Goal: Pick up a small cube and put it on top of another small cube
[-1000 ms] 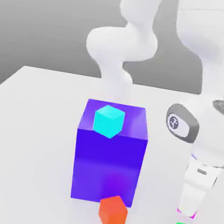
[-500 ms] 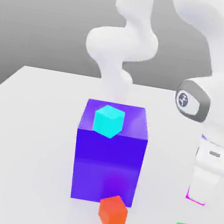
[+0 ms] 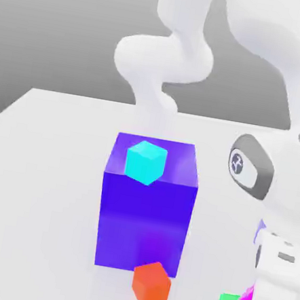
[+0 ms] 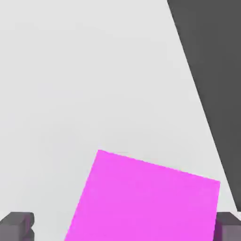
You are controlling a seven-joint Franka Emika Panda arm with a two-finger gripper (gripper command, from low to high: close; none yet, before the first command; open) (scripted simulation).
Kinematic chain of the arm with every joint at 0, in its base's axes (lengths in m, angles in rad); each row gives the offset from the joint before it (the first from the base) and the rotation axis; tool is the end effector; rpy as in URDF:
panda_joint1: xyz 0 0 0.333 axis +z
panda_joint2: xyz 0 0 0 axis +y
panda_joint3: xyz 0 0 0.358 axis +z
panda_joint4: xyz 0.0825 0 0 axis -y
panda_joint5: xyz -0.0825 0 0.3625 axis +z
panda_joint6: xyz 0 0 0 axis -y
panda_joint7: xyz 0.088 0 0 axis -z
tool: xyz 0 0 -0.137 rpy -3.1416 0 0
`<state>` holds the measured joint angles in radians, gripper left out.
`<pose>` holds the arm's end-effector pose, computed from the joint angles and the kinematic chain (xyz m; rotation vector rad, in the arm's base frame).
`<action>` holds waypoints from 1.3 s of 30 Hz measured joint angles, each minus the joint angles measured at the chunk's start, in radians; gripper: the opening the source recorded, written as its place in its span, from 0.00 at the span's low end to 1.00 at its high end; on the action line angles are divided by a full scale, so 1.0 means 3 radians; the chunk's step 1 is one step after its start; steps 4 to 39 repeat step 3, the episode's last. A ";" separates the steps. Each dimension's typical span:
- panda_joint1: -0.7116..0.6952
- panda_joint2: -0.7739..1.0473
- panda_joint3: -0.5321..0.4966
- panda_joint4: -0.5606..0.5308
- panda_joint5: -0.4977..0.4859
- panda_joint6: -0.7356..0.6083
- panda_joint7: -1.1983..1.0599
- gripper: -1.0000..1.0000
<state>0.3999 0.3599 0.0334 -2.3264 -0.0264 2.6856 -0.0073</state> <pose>0.4759 0.2210 0.2128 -3.0580 -0.7195 0.0006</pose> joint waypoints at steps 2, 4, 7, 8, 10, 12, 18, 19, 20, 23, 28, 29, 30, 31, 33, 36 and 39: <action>-0.0005 -0.0182 0.0008 -0.0010 0.0014 -0.0170 -0.0011 1.00; -0.0007 -0.0292 0.0012 -0.0016 0.0023 -0.0274 -0.0018 1.00; -0.0007 -0.0292 0.0012 -0.0016 0.0023 -0.0274 -0.0018 1.00; -0.0007 -0.0292 0.0012 -0.0016 0.0023 -0.0274 -0.0018 1.00; -0.0007 -0.0292 0.0012 -0.0016 0.0023 -0.0274 -0.0018 1.00; -0.0007 -0.0292 0.0012 -0.0016 0.0023 -0.0274 -0.0018 1.00; -0.0007 -0.0292 0.0012 -0.0016 0.0023 -0.0274 -0.0018 1.00; -0.0007 -0.0292 0.0012 -0.0016 0.0023 -0.0274 -0.0018 1.00; -0.0007 -0.0292 0.0012 -0.0016 0.0023 -0.0274 -0.0018 1.00; -0.0007 -0.0292 0.0012 -0.0016 0.0023 -0.0274 -0.0018 1.00; -0.0007 -0.0292 0.0012 -0.0016 0.0023 -0.0274 -0.0018 1.00; -0.0007 -0.0292 0.0012 -0.0016 0.0023 -0.0274 -0.0018 1.00; -0.0007 -0.0292 0.0012 -0.0016 0.0023 -0.0274 -0.0018 1.00; -0.0007 -0.0292 0.0012 -0.0016 0.0023 -0.0274 -0.0018 1.00; -0.0007 -0.0292 0.0012 -0.0016 0.0023 -0.0274 -0.0018 1.00; -0.0007 -0.0292 0.0012 -0.0016 0.0023 -0.0274 -0.0018 1.00; -0.0007 -0.0292 0.0012 -0.0016 0.0023 -0.0274 -0.0018 1.00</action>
